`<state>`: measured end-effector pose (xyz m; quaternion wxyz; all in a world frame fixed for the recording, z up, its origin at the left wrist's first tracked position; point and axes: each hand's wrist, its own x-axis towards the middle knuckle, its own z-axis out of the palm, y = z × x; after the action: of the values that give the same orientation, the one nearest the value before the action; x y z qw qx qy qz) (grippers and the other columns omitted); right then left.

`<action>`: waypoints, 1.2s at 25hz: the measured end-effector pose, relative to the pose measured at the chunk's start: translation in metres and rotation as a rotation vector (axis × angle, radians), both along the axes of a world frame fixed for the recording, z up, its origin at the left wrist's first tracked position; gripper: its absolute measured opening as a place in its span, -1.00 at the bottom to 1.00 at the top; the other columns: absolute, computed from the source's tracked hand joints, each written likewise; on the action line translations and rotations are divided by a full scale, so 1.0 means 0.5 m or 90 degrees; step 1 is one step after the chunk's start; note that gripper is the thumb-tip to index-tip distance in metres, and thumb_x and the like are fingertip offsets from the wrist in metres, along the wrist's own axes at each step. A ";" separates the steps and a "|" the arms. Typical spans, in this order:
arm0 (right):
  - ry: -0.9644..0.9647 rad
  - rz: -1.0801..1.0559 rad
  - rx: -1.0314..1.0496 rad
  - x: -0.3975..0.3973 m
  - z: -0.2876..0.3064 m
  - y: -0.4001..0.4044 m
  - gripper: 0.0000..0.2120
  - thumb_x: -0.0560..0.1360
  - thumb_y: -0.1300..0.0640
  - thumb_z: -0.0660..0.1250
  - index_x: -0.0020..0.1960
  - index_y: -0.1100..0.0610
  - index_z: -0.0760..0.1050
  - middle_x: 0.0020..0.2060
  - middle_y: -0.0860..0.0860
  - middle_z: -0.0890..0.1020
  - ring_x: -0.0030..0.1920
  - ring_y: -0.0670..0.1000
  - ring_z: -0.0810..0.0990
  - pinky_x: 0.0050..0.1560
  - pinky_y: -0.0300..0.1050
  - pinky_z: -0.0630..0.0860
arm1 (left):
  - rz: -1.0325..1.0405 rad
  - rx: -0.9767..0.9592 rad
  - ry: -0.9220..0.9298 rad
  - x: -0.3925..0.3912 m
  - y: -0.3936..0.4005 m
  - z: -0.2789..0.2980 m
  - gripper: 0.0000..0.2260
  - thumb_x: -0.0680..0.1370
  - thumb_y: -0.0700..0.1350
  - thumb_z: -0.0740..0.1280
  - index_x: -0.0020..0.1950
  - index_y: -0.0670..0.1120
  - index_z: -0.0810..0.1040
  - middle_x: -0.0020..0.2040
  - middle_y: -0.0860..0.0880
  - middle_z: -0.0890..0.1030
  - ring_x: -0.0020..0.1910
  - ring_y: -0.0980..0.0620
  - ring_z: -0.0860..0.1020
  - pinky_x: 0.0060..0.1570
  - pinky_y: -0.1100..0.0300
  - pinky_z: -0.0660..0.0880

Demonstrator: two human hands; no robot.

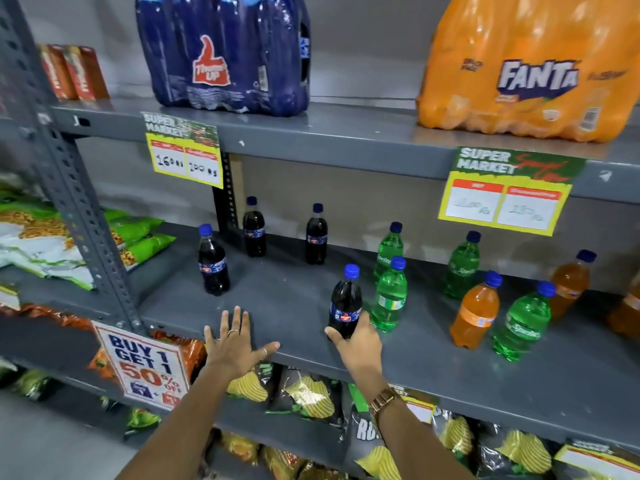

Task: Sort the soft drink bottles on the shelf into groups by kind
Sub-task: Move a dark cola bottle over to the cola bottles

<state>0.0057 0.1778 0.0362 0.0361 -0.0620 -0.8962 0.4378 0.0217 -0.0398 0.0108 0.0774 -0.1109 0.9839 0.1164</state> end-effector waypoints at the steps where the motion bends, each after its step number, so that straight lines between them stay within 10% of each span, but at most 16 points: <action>1: -0.002 0.006 0.001 -0.010 0.002 -0.014 -0.43 0.37 -0.04 0.43 0.19 0.26 0.31 0.13 0.27 0.55 0.16 0.25 0.51 0.12 0.06 0.45 | 0.004 0.014 -0.005 -0.002 -0.009 0.000 -0.08 0.42 0.45 0.05 0.54 -0.10 -0.18 0.56 -0.06 -0.23 0.53 -0.09 -0.25 0.43 -0.23 -0.23; 17: 0.023 0.058 -0.017 -0.127 0.005 -0.172 -0.48 0.37 -0.01 0.44 0.17 0.25 0.36 0.11 0.25 0.55 0.16 0.23 0.49 0.11 0.05 0.45 | 0.001 0.049 0.022 -0.016 -0.028 -0.024 0.33 -0.11 0.63 -0.37 0.54 -0.07 -0.20 0.57 -0.01 -0.21 0.54 -0.07 -0.22 0.41 -0.25 -0.27; 25: -0.023 0.075 -0.081 -0.111 -0.006 -0.141 -0.22 0.26 0.12 0.52 0.38 0.19 0.23 0.31 0.15 0.47 0.36 0.16 0.37 0.37 0.08 0.35 | 0.005 0.005 0.020 -0.004 -0.010 -0.011 -0.13 0.47 0.39 0.02 0.54 -0.15 -0.18 0.57 -0.07 -0.18 0.54 -0.08 -0.22 0.42 -0.24 -0.26; 30: 0.158 -0.116 -0.142 -0.054 -0.015 -0.054 -0.78 0.34 0.36 0.27 -0.04 0.21 0.55 -0.24 0.12 0.66 -0.20 0.16 0.61 -0.03 0.06 0.58 | -0.057 -0.002 0.069 0.003 0.061 0.011 -0.41 0.60 0.12 0.04 0.53 -0.16 0.01 0.58 -0.08 -0.08 0.54 -0.10 -0.17 0.46 -0.22 -0.21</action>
<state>-0.0214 0.1509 0.0285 0.1783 -0.0918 -0.8216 0.5337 0.0234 -0.0092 0.0162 0.0286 -0.0607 0.9908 0.1175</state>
